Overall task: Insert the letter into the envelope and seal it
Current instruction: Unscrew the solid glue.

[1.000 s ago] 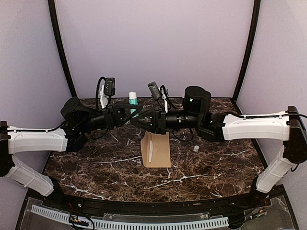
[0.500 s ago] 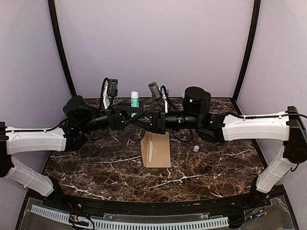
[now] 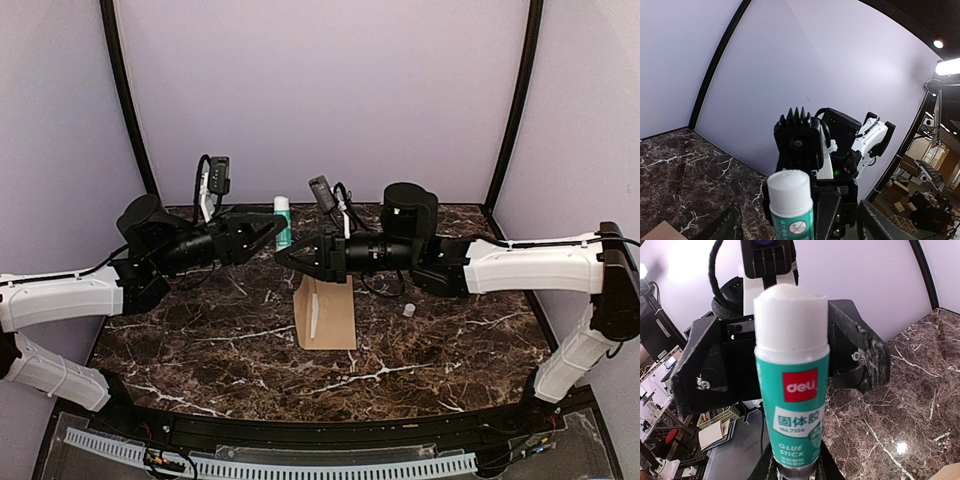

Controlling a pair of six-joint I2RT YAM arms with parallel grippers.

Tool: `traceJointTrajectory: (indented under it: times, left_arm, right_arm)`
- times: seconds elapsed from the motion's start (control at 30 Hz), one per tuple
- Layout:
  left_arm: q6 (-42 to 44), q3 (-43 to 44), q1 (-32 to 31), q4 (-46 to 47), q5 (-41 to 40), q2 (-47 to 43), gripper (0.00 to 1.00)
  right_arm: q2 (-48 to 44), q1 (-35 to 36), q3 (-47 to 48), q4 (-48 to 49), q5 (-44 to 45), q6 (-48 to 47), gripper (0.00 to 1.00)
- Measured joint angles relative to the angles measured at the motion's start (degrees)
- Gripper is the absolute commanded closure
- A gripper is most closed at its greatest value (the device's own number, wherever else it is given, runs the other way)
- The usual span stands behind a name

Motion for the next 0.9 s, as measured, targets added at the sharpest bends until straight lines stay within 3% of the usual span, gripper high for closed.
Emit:
traceJointTrajectory:
  times: [0.37,0.6,0.9]
  left_arm:
    - [-1.27,0.00,0.68,-0.04,0.90,0.50,0.64]
    - [-2.64,0.00,0.68,0.24,1.84,1.84,0.99]
    - [-1.68,0.02,1.14,-0.17,-1.40,2.49,1.00]
  right_arm:
    - [0.02,-0.02,1.53,-5.05,-1.97,-2.29,1.00]
    - [0.04,-0.07,1.90,-7.67,-0.15,-3.54,1.00]
    - [0.20,1.18,5.03,-14.60,10.62,-4.94,1.00]
